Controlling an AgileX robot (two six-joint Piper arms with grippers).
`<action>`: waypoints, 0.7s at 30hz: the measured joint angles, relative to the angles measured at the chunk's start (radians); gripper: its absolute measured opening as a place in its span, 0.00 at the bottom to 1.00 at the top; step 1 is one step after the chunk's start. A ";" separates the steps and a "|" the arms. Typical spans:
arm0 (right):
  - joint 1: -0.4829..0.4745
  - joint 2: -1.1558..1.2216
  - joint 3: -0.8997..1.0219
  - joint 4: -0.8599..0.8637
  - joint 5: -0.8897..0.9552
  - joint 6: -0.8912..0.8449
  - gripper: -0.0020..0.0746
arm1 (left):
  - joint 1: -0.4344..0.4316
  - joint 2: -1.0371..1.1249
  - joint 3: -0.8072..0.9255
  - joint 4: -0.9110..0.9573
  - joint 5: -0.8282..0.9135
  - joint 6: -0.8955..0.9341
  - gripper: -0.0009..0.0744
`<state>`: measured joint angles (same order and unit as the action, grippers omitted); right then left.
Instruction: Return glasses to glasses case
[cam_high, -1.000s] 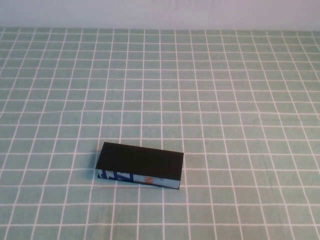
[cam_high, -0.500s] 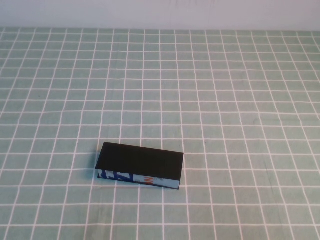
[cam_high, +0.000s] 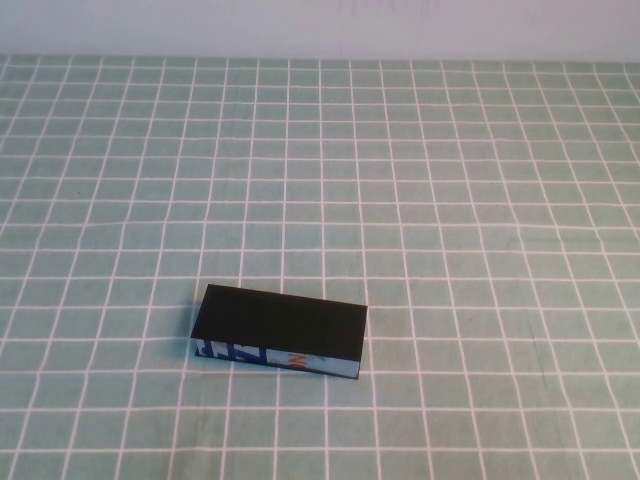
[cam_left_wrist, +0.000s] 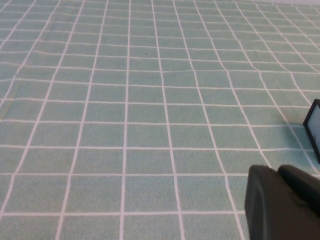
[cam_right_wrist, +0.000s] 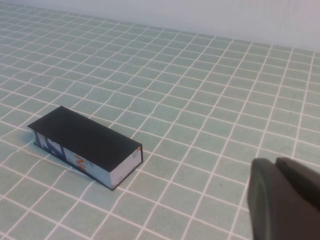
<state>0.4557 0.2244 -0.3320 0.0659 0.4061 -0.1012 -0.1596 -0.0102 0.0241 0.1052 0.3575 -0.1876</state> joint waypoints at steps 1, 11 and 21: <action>0.000 0.000 0.000 0.000 0.000 0.000 0.01 | 0.000 0.000 0.000 0.000 0.000 0.000 0.01; 0.000 0.000 0.000 0.000 0.000 0.000 0.01 | 0.000 0.000 0.000 0.000 0.000 0.000 0.01; -0.137 -0.091 0.002 -0.021 0.000 0.000 0.01 | 0.000 0.000 0.000 0.000 0.000 0.000 0.01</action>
<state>0.3186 0.1337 -0.3300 0.0452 0.4058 -0.1012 -0.1596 -0.0102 0.0241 0.1052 0.3575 -0.1881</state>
